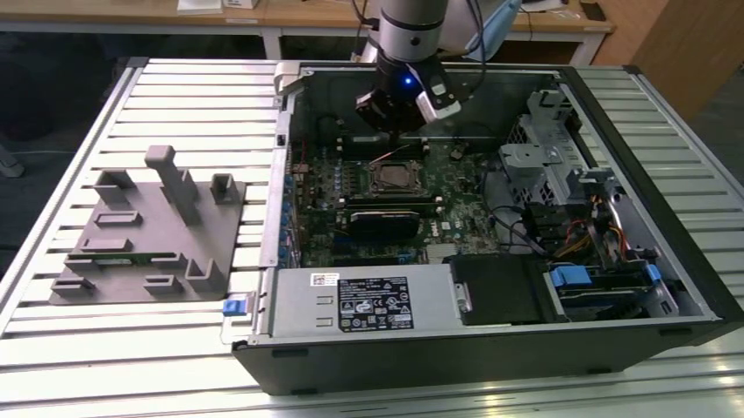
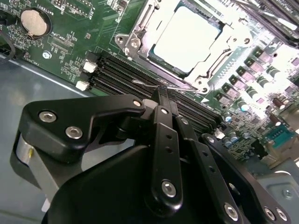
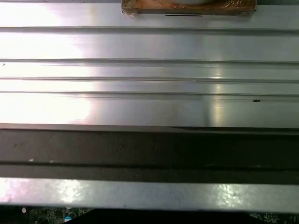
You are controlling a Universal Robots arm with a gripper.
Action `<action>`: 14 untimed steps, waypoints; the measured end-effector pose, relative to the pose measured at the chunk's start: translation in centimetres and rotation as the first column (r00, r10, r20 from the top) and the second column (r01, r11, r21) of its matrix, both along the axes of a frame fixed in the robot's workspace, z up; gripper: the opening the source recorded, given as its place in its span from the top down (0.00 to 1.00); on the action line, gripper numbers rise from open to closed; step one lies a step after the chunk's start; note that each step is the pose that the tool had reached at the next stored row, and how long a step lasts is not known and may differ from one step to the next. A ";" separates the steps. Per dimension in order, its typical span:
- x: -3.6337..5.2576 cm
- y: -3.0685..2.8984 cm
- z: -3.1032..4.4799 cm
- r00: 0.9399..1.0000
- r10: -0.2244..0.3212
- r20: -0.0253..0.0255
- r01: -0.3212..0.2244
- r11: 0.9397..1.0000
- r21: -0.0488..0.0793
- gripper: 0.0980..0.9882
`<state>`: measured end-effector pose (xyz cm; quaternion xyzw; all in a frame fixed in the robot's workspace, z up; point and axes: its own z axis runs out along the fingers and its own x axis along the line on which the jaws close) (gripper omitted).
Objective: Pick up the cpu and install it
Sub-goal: 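Install the first cpu locking lever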
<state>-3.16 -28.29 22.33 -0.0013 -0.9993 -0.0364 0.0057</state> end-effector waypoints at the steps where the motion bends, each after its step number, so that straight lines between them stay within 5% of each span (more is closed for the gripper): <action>1: 0.04 0.01 -0.05 1.000 0.000 0.000 0.000 1.000 0.000 0.98; 14: 1.33 0.01 -0.55 1.000 0.000 0.000 0.000 1.000 0.000 0.98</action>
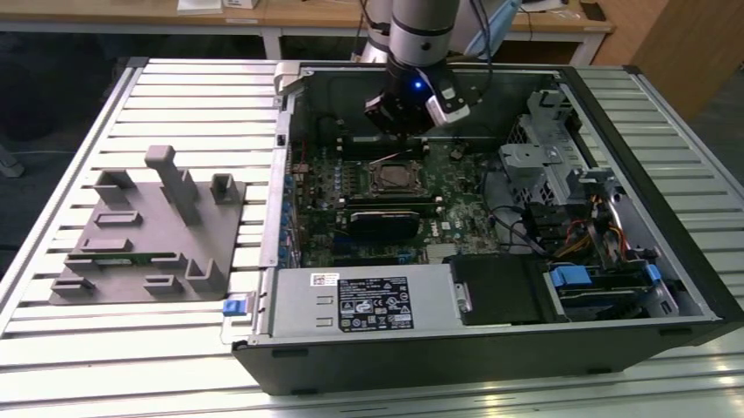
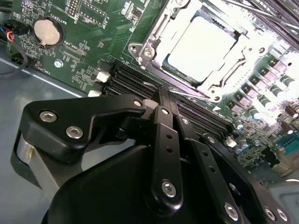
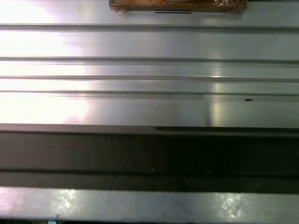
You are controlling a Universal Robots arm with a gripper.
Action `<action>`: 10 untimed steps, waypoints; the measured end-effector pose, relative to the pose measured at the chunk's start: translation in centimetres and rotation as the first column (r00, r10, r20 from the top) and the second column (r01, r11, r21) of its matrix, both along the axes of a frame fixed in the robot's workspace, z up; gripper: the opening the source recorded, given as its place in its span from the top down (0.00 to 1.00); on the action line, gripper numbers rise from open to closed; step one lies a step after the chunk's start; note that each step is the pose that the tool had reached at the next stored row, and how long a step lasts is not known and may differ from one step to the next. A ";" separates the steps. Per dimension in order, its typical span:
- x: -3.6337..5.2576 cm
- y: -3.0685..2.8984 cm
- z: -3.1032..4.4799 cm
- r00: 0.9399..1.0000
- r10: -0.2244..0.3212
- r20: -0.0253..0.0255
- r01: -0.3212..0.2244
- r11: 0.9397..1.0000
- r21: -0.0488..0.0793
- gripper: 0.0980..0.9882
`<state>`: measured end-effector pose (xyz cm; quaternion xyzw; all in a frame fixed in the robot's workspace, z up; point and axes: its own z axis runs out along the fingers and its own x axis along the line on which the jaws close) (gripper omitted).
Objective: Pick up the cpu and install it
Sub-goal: 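Install the first cpu locking lever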
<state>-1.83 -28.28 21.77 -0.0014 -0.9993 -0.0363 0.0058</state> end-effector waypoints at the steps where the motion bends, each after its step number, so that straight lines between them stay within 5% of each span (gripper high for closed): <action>1: 0.06 0.00 -0.08 1.000 0.000 0.000 0.000 1.000 0.000 0.98; 10: 0.25 0.00 -0.45 1.000 -0.002 0.000 0.002 1.000 0.000 0.98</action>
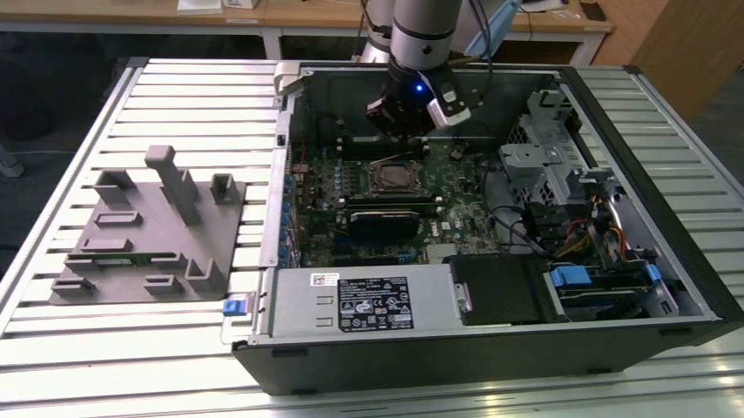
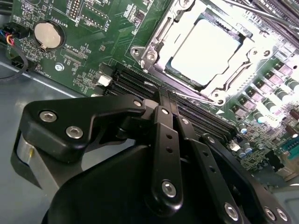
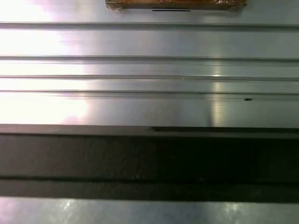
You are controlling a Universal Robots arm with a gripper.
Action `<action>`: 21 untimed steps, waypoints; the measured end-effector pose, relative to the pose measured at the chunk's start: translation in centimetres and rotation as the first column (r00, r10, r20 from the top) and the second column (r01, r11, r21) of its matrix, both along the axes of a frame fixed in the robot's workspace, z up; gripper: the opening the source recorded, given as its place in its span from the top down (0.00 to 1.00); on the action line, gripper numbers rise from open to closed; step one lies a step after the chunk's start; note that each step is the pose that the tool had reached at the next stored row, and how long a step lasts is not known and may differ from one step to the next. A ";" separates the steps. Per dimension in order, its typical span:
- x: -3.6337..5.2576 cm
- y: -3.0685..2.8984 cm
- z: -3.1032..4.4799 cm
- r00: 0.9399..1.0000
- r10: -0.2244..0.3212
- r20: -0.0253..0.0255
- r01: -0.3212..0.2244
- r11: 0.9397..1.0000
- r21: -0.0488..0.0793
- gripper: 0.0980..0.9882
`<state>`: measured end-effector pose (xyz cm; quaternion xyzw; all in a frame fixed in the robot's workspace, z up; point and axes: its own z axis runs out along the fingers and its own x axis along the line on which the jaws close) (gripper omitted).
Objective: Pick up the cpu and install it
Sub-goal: 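Install the first cpu locking lever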
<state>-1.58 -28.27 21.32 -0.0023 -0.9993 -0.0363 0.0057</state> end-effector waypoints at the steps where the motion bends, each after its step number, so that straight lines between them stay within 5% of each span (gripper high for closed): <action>1: 0.02 0.00 -0.07 1.000 0.000 0.000 0.000 1.000 0.000 0.98; 15: 0.19 0.00 -1.09 1.000 0.000 0.000 0.000 1.000 0.000 0.98; 21: 0.20 0.00 -0.97 1.000 0.000 0.000 0.000 1.000 0.000 0.98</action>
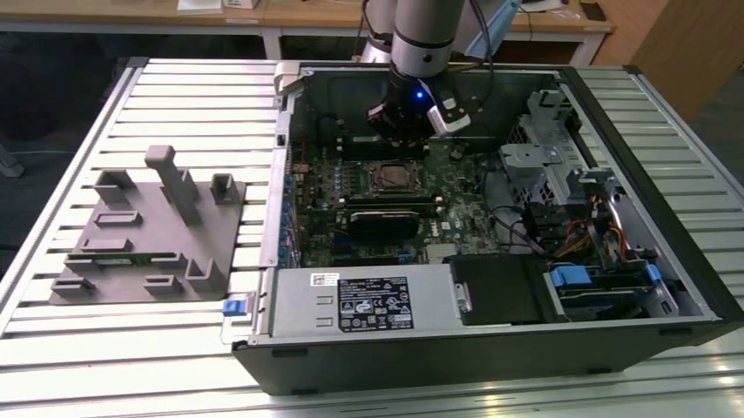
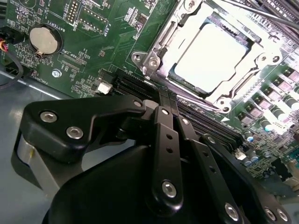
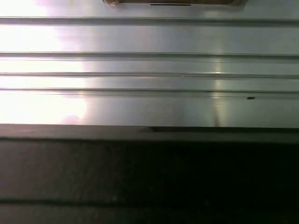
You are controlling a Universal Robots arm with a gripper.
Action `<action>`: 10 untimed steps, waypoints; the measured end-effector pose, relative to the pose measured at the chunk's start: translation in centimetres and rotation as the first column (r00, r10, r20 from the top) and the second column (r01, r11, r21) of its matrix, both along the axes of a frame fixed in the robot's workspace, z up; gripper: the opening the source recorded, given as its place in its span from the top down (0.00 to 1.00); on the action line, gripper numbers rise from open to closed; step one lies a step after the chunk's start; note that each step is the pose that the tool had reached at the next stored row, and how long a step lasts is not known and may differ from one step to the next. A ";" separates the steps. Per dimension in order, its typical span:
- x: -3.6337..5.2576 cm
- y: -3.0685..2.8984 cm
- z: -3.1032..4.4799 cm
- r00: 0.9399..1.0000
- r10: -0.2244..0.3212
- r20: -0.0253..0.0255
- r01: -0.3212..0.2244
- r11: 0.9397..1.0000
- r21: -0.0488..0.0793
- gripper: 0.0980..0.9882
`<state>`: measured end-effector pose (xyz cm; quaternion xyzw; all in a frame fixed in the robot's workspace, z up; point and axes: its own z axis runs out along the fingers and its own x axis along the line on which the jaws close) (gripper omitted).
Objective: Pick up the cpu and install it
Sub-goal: 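Install the first cpu locking lever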
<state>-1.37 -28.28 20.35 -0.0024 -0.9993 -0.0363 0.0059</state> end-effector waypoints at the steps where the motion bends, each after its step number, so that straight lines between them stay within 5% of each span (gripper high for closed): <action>1: 0.00 0.00 0.04 1.000 0.000 0.000 0.000 1.000 0.000 0.98; 10: 0.07 -0.01 -0.37 1.000 0.000 0.000 0.000 1.000 -0.007 0.98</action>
